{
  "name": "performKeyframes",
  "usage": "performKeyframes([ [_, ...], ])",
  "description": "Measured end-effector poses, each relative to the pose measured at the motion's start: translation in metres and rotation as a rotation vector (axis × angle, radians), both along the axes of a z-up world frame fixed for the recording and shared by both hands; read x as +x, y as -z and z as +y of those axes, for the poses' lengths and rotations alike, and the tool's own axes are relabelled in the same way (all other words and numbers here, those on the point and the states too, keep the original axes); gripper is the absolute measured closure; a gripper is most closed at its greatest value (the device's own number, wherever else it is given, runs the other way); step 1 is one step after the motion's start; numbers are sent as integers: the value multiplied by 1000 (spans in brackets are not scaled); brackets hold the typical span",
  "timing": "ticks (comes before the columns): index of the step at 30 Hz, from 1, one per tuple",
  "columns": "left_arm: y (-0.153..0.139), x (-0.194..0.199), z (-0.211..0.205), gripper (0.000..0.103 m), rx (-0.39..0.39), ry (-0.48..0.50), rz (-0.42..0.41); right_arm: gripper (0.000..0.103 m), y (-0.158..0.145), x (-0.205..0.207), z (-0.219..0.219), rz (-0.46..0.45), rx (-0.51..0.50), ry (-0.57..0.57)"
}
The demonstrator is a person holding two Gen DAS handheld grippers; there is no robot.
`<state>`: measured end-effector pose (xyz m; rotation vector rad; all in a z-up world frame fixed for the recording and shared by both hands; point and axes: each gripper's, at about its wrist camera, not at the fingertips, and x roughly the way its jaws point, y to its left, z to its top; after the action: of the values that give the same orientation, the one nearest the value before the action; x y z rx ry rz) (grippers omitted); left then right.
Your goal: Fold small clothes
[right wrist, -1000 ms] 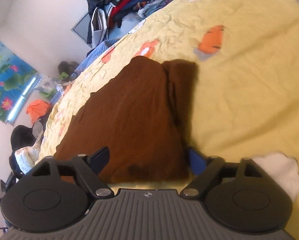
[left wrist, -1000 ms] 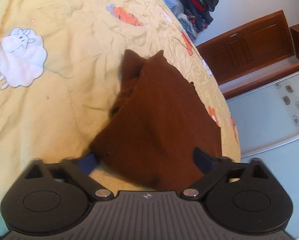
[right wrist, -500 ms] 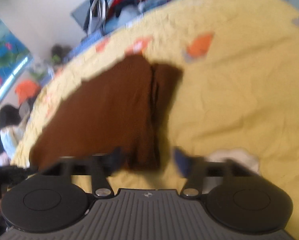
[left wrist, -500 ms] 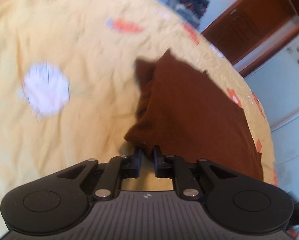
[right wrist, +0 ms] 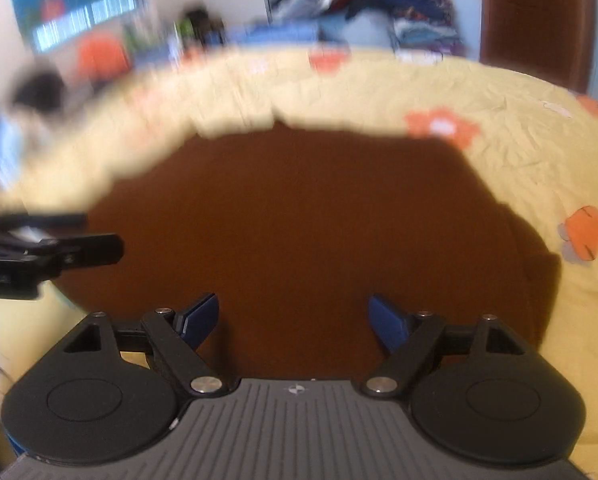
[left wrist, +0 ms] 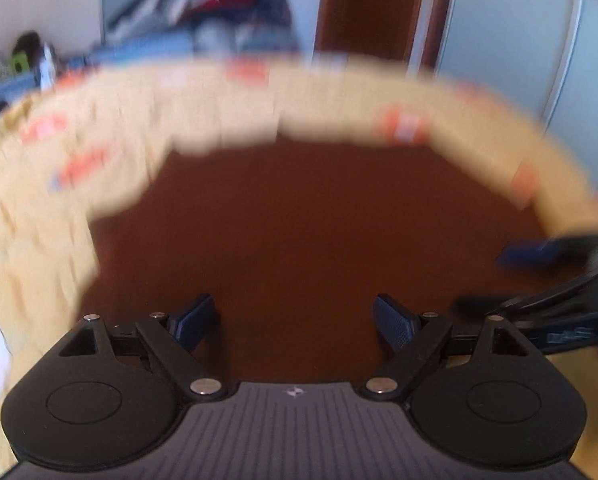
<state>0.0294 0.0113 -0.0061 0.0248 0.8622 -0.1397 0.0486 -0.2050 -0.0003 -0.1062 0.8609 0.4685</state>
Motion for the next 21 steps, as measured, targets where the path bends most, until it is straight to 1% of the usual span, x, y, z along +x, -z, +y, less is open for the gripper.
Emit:
performKeyframes([
  [1, 3, -10, -1, 15, 37, 29, -62, 18, 9, -9, 7, -54, -55, -29],
  [2, 5, -18, -2, 15, 61, 60, -67, 13, 14, -20, 10, -85, -89, -51],
  [4, 7, -29, 3, 15, 66, 81, -71, 11, 16, -38, 5, -100, -96, -45],
  [5, 7, -31, 5, 15, 68, 87, -78, 4, 17, -43, -1, -85, -85, -47],
  [6, 5, -33, 9, 15, 53, 72, -80, 0, 20, -47, -2, -79, -96, -66],
  [7, 1, -35, 14, 15, 24, 46, -80, 0, 21, -50, -4, -103, -100, -84],
  [8, -3, -37, 20, 15, -13, 19, -80, 0, 19, -49, -5, -100, -97, -86],
  [10, -10, -45, 36, 15, -91, -42, -86, 0, 9, -45, -2, -66, -117, -86],
  [11, -12, -48, 45, 15, -140, -84, -82, 3, 1, -42, -3, -49, -91, -69],
  [12, -13, -52, 55, 15, -204, -132, -68, 3, -6, -38, -5, -42, -38, -59],
  [14, -7, -59, 78, 15, -336, -242, -18, 0, -19, -35, -10, -46, 82, -48],
  [15, -2, -60, 89, 15, -400, -297, 12, 0, -23, -33, -11, -51, 114, -41],
  [16, 2, -61, 99, 15, -468, -339, 29, 0, -23, -29, -9, -50, 125, -33],
  [17, 3, -64, 107, 15, -523, -372, 13, 0, -20, -25, -7, -43, 116, -26],
  [20, 7, -55, 121, 14, -668, -434, 37, 0, 6, -17, 5, 8, 39, -29],
  [21, 10, -51, 125, 14, -713, -448, 40, 0, 8, -27, 7, -64, -2, -55],
])
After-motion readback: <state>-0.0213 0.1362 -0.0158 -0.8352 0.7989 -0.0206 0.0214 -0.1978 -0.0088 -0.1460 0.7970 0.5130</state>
